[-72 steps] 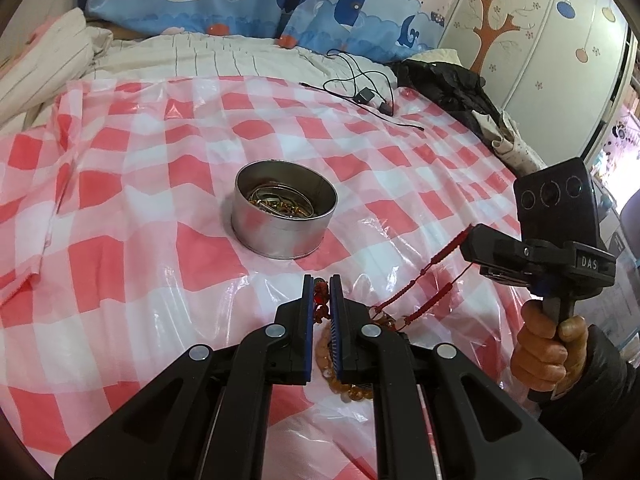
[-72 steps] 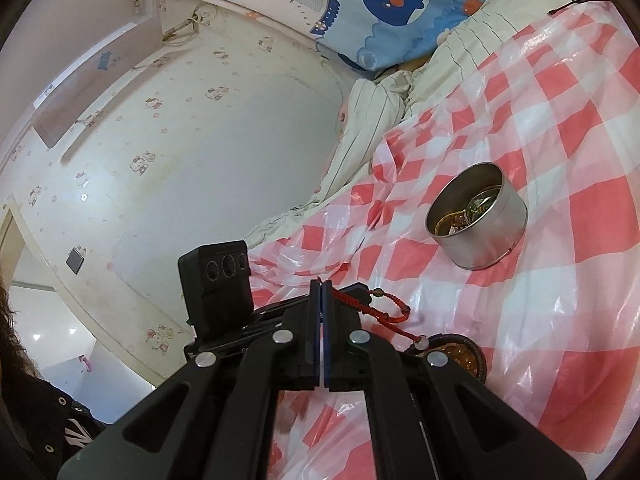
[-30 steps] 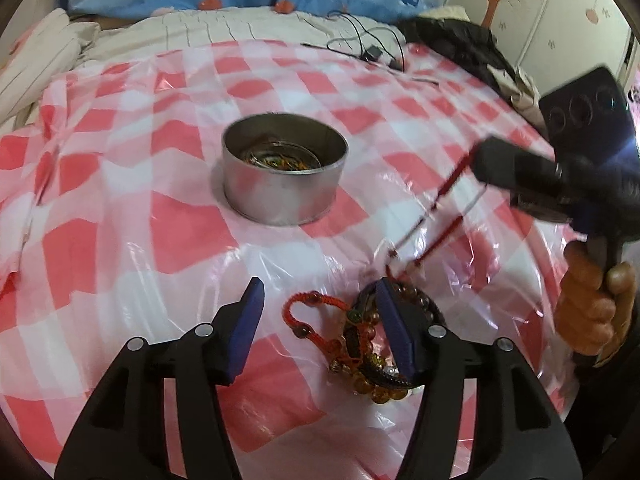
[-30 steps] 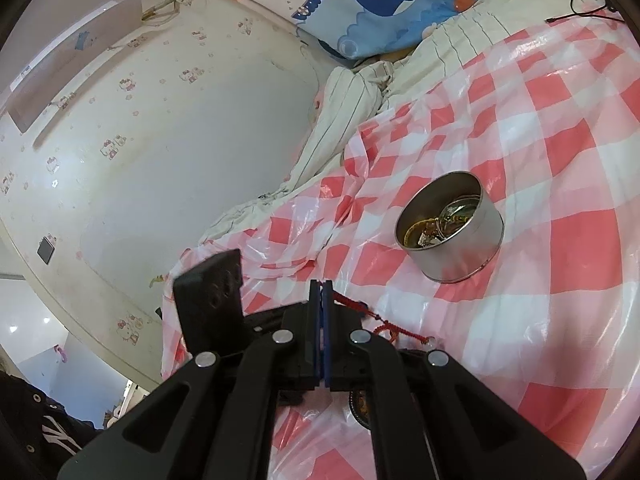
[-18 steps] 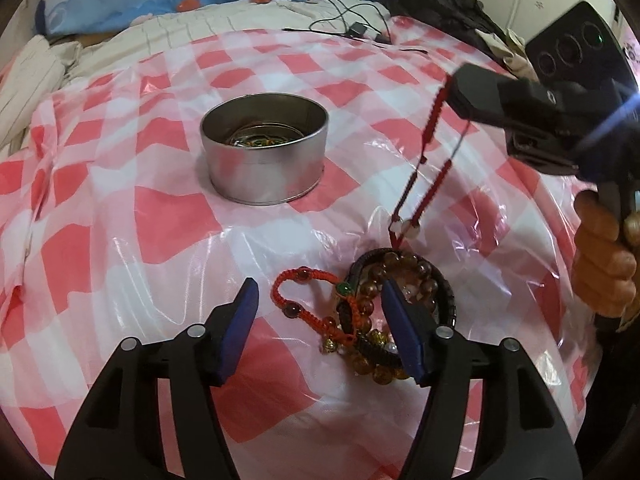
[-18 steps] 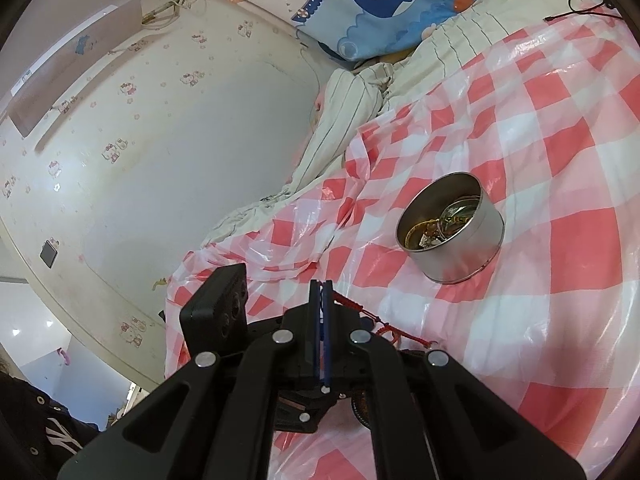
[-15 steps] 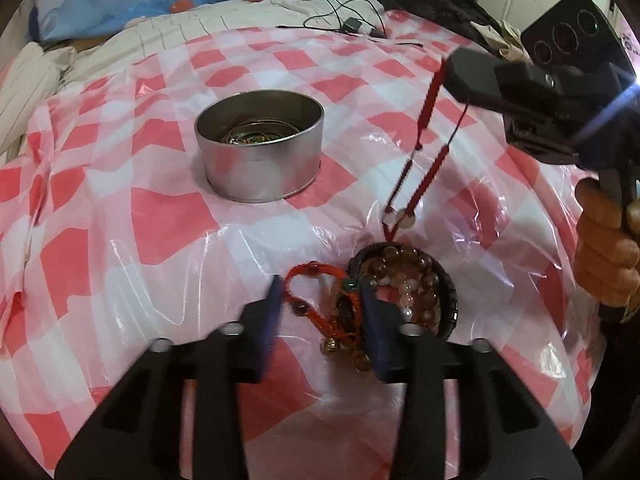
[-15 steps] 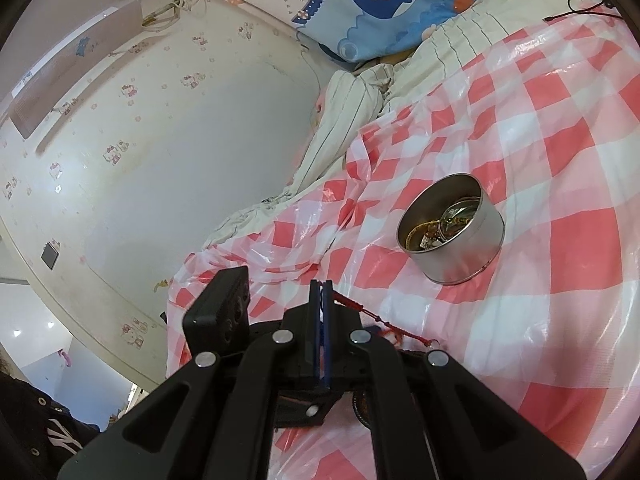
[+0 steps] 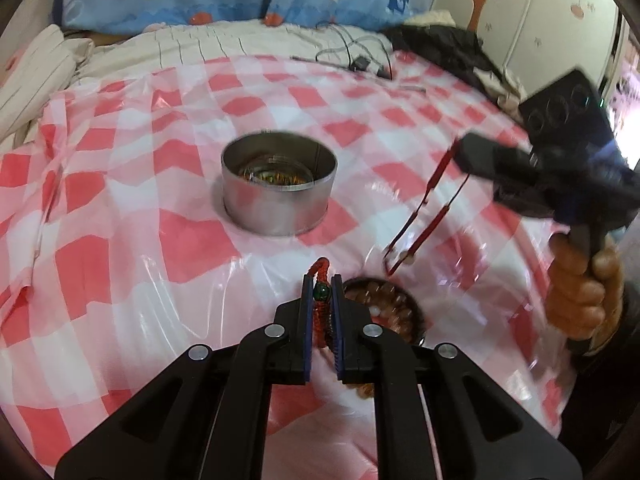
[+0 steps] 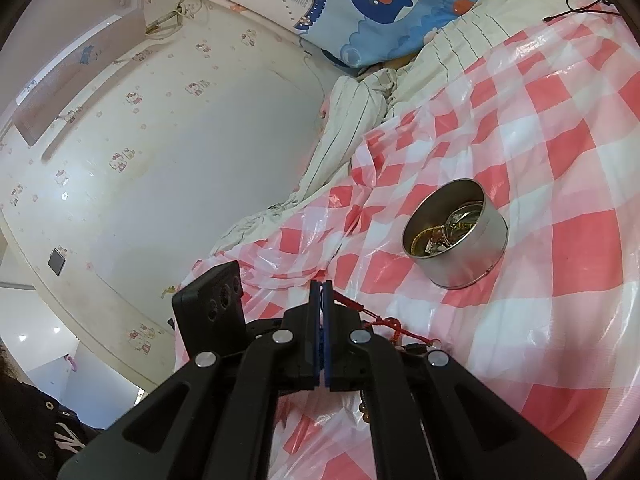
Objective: Organize jewelry
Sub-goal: 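Lift the red-cord bracelet with the right tool while the left tool lifts its bracelet, then carry both red-cord bracelets over the silver tin and open both tools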
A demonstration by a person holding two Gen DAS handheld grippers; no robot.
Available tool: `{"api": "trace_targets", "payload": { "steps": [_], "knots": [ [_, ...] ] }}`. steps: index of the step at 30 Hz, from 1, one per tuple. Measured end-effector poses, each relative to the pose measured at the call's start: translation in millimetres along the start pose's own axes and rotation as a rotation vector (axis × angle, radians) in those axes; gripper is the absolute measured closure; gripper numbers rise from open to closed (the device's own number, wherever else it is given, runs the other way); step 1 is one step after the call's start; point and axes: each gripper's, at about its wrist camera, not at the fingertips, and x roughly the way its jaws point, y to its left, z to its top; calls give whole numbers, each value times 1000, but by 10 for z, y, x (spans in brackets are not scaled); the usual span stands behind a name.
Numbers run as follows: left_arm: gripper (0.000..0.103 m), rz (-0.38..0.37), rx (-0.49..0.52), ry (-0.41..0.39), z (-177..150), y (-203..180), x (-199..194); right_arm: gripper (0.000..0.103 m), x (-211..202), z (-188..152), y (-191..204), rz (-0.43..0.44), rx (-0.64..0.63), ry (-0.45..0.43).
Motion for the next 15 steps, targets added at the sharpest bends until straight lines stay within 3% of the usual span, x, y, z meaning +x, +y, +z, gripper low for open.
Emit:
{"api": "trace_targets", "payload": {
  "steps": [15],
  "knots": [
    [95,-10,-107,-148,481,190,-142,101,58,330,17,35,-4,-44]
  ]
}}
